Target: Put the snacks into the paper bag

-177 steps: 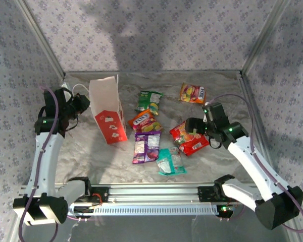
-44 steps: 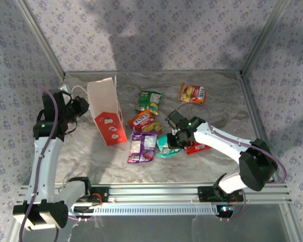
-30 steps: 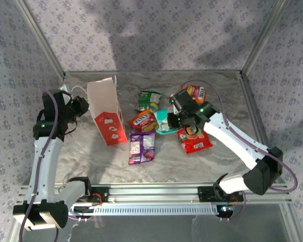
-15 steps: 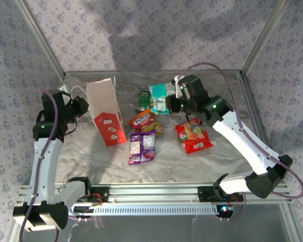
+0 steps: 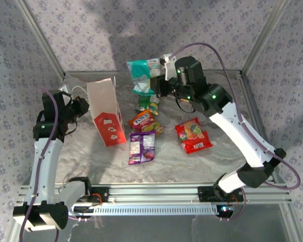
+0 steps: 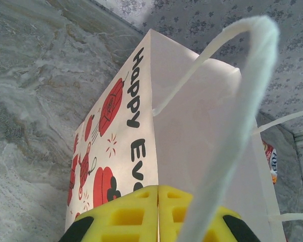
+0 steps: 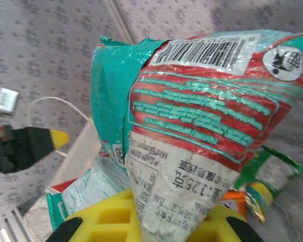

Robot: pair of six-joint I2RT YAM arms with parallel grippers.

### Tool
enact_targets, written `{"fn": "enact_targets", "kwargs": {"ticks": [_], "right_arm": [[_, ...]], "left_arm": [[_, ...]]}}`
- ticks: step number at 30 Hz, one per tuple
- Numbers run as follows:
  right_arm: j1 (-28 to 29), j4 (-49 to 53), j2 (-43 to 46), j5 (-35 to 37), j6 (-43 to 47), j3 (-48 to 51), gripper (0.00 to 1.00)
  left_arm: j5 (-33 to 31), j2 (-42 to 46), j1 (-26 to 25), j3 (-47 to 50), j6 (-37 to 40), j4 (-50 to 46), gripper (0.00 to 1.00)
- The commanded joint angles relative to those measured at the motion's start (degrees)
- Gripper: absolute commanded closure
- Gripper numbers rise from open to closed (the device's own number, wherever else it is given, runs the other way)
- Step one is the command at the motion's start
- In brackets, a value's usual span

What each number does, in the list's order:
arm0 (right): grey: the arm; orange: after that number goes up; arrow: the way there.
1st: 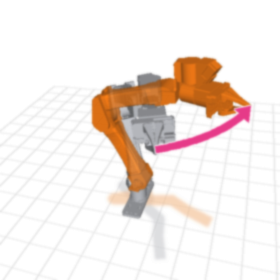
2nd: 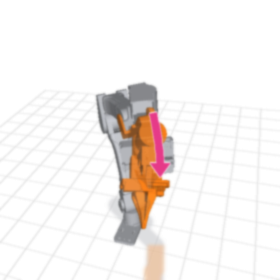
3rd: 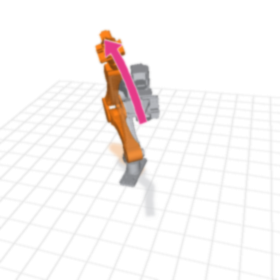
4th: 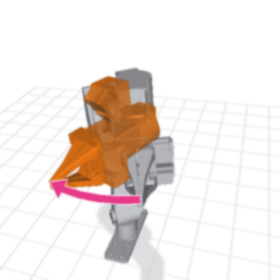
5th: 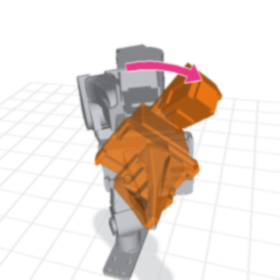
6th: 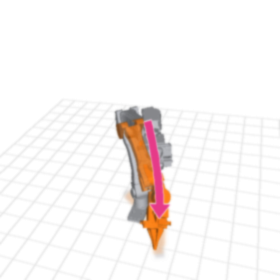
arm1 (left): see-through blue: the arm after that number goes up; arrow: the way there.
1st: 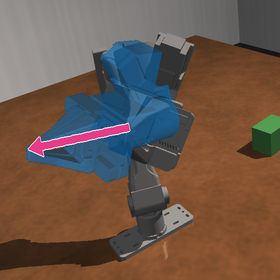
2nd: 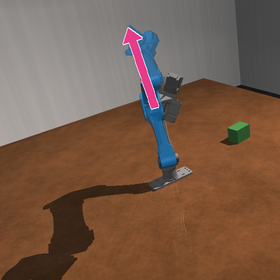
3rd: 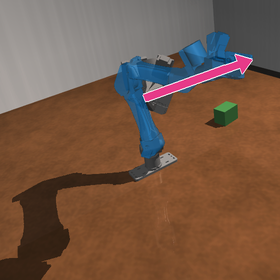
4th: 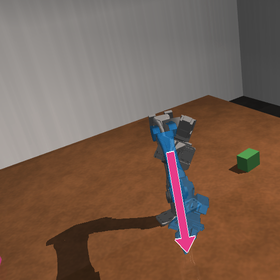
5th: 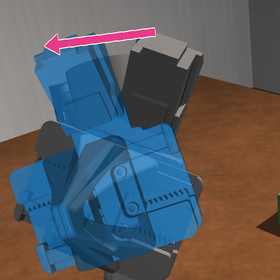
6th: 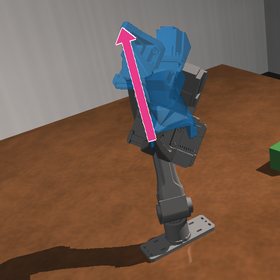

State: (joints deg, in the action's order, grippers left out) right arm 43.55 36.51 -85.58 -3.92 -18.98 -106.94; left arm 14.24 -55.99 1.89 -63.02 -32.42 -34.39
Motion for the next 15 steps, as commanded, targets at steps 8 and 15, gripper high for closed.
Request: {"fn": "enact_targets", "kwargs": {"ticks": [8,15], "right_arm": [[7.5,-11.5,-7.7,-2.2,2.9,-9.6,0.86],[9.4,-12.1,-17.4,-5.3,2.0,-19.1,0.87]], "left_arm": [[1.8,-0.4,0.6,-0.2,0.6,2.3,0.93],[2.2,0.4,0.9,0.1,0.9,2.3,0.93]]}}
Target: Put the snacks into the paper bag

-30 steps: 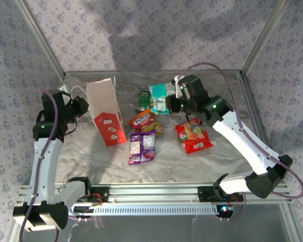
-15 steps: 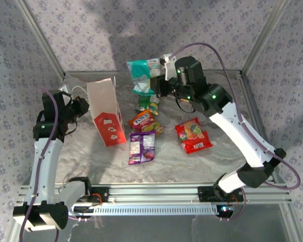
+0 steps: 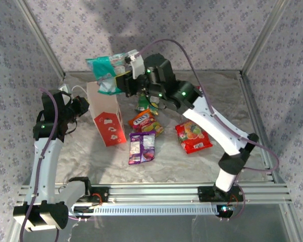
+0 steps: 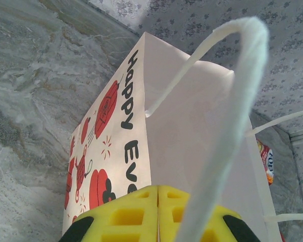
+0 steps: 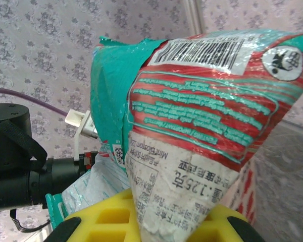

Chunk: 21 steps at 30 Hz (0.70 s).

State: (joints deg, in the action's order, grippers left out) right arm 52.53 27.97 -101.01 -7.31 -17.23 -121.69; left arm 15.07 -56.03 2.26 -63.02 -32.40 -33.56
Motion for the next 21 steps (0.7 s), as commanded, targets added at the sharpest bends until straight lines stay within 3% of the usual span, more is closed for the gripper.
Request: {"fn": "enact_targets", "kwargs": {"ticks": [1,10,21], "right_arm": [[0.4,-3.4,-3.3,-1.9,0.0,-5.7,0.87],[0.7,-2.1,-12.6,-5.8,-0.2,-13.9,0.87],[1.5,8.7,-20.3,-1.3,3.9,-23.4,0.86]], "left_arm": [[1.7,0.3,0.5,0.1,0.9,1.5,0.93],[3.3,0.1,1.7,0.6,1.0,1.7,0.93],[6.5,0.3,3.9,1.6,0.5,2.9,0.93]]}}
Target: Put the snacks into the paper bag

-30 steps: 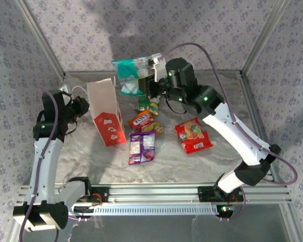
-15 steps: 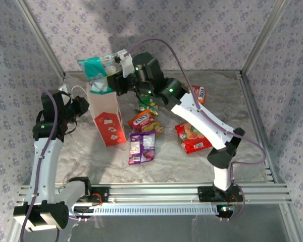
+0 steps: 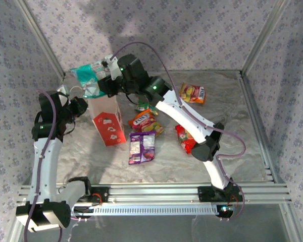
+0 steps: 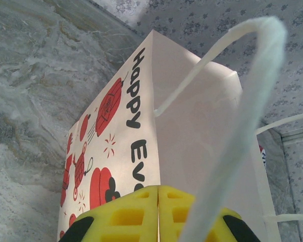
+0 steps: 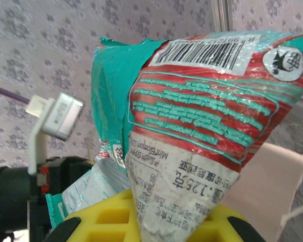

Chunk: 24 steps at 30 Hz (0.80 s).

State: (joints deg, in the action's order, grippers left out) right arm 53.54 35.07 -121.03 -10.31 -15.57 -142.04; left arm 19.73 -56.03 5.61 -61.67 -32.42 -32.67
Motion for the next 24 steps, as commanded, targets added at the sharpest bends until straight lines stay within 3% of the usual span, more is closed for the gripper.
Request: {"fn": "enact_targets", "kwargs": {"ticks": [1,8,24], "right_arm": [[0.7,2.0,-0.4,2.0,2.7,-3.1,0.86],[0.7,7.0,-1.6,3.2,7.2,-3.0,0.87],[0.9,12.4,-3.3,7.1,8.0,-2.4,0.87]], "left_arm": [[1.8,0.3,0.6,0.2,0.5,1.9,0.93],[2.1,0.7,1.0,-0.2,0.7,1.5,0.93],[2.0,1.5,1.2,-1.5,1.0,0.3,0.93]]}}
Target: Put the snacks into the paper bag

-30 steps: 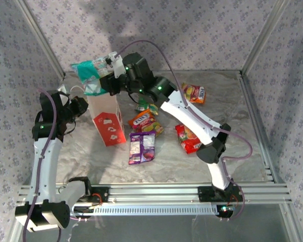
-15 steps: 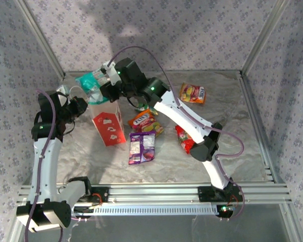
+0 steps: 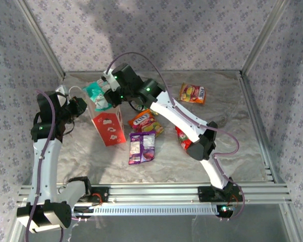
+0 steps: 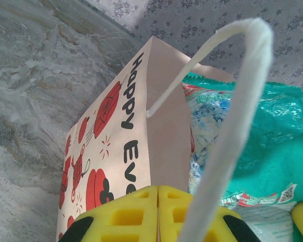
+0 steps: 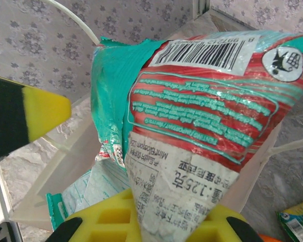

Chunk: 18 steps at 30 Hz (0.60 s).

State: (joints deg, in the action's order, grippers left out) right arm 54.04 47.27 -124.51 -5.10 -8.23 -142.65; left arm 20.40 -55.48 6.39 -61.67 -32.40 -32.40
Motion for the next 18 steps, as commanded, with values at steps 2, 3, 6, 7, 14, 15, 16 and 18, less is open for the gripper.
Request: {"fn": "enact_targets", "kwargs": {"ticks": [2,3,6,7,14,15,16,18], "right_arm": [[0.4,0.4,0.1,1.7,0.6,-1.8,0.87],[0.4,0.6,0.0,1.3,0.6,-1.8,0.87],[0.5,0.7,-0.4,0.5,0.7,-1.9,0.83],[0.5,1.0,-0.5,-0.4,0.8,-1.9,0.83],[0.6,1.1,-0.2,-1.1,0.3,-2.5,0.77],[0.5,1.2,-0.1,-1.2,0.3,-2.6,0.76],[0.5,1.3,0.0,-1.4,0.3,-2.6,0.76],[0.5,1.6,0.4,-1.8,0.3,-2.9,0.75]], "left_arm": [[1.4,0.9,0.3,-1.3,0.9,0.1,0.93],[1.5,1.0,0.3,-1.2,0.8,0.2,0.93],[1.4,1.0,0.3,-1.2,0.8,0.2,0.93],[1.5,1.0,0.3,-1.1,0.9,0.1,0.93],[1.5,0.7,0.3,-1.1,1.0,0.0,0.93],[1.6,0.7,0.3,-1.1,0.9,0.0,0.93],[1.7,0.8,0.3,-1.1,0.9,0.0,0.94],[1.6,0.9,0.3,-1.0,0.9,0.0,0.94]]}}
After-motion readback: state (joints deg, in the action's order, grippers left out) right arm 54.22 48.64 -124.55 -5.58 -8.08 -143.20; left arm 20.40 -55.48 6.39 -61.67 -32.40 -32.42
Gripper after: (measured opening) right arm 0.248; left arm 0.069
